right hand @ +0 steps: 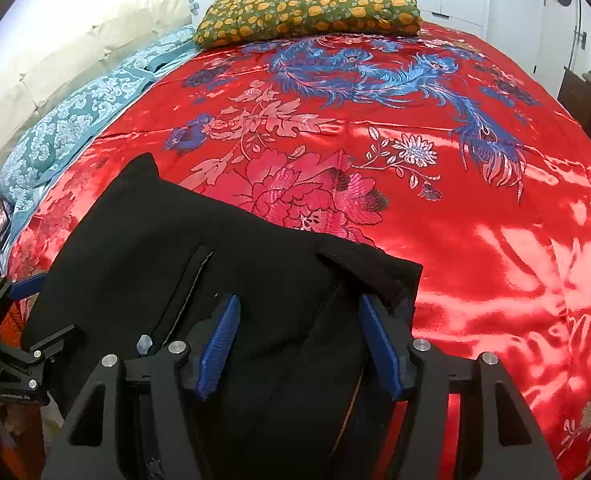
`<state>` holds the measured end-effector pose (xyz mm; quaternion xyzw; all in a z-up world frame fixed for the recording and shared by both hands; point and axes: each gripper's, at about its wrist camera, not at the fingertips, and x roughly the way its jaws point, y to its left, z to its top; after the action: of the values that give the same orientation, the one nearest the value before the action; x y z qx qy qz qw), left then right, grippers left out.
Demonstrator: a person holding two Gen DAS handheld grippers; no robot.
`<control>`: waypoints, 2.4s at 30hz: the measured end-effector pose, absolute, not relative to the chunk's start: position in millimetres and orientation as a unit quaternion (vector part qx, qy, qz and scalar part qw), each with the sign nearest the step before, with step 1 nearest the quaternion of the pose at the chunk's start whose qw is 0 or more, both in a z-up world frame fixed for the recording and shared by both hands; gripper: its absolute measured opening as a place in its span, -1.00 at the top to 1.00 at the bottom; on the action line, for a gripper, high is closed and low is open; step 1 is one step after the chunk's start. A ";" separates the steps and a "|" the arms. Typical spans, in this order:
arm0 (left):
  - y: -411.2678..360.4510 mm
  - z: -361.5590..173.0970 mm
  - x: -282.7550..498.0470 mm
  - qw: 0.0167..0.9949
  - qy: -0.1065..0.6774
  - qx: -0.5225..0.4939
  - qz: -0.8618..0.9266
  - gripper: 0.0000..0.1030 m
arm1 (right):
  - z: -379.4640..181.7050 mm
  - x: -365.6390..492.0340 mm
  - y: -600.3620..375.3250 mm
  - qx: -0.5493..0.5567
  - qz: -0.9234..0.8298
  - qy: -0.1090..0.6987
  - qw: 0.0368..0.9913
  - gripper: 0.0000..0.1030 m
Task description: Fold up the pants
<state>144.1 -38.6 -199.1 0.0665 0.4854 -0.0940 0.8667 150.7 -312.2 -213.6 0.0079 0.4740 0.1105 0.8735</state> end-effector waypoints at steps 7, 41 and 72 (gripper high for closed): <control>-38.5 -199.6 143.9 0.866 0.487 0.066 -0.094 -0.99 | -211.6 147.2 -304.6 -0.009 0.102 0.473 0.875 -0.40; -8.5 -183.5 138.7 0.873 0.484 0.025 -0.059 -0.98 | -188.7 162.7 -423.5 -0.065 -0.082 0.455 0.884 -1.00; 2.1 -182.5 143.0 0.876 0.481 -0.007 -0.035 -0.98 | -252.6 218.1 -519.3 0.048 -0.125 0.466 0.875 -1.00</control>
<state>143.0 2.1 -182.5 -0.0075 0.4814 -0.0346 0.8758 218.1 -519.3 -252.6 0.0479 0.4661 -0.1253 0.8745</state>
